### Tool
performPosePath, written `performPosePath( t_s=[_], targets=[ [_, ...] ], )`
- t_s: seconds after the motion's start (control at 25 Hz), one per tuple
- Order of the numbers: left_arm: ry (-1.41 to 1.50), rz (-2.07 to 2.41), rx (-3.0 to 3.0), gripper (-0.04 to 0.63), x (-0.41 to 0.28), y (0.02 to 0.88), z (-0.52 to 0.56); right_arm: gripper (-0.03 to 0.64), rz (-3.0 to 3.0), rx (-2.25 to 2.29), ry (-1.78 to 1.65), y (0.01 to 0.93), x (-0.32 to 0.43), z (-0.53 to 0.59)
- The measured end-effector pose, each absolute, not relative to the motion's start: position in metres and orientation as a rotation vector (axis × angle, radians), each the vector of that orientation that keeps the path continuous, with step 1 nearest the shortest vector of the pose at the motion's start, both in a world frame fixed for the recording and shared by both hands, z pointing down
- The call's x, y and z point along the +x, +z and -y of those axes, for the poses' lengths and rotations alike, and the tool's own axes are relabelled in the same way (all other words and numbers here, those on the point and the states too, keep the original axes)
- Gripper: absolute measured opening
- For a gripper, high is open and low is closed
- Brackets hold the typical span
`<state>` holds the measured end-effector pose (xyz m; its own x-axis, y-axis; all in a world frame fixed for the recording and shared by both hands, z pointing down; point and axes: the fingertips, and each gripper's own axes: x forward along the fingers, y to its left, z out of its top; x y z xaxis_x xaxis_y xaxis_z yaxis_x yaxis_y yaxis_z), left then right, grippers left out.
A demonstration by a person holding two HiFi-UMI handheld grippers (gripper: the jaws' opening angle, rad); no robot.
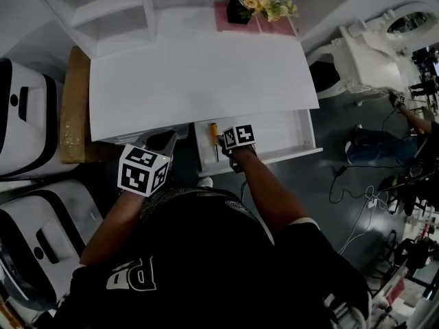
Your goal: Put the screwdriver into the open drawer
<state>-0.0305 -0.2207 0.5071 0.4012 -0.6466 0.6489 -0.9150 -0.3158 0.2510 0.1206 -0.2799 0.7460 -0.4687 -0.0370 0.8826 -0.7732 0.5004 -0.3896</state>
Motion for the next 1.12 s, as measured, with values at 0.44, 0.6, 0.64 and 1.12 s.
performPosePath(
  t_s=[0.44,0.6,0.64,1.12],
  targets=[
    [0.570,1.337,2.101,0.015,0.009,0.501,0.203,0.106,2.085,0.687,1.025,0.669,0.129,0.265],
    [0.550,1.360,2.110,0.015,0.019,0.495,0.196,0.098,2.185,0.688,0.997,0.635,0.134,0.256],
    [0.545,1.367,2.112,0.015,0.021,0.493,0.195,0.095,2.213,0.691,0.987,0.626,0.136,0.253],
    [0.450,1.397,2.150,0.015,0.026,0.461,0.179,0.012,2.494,0.823,0.870,0.526,0.162,0.230]
  ],
)
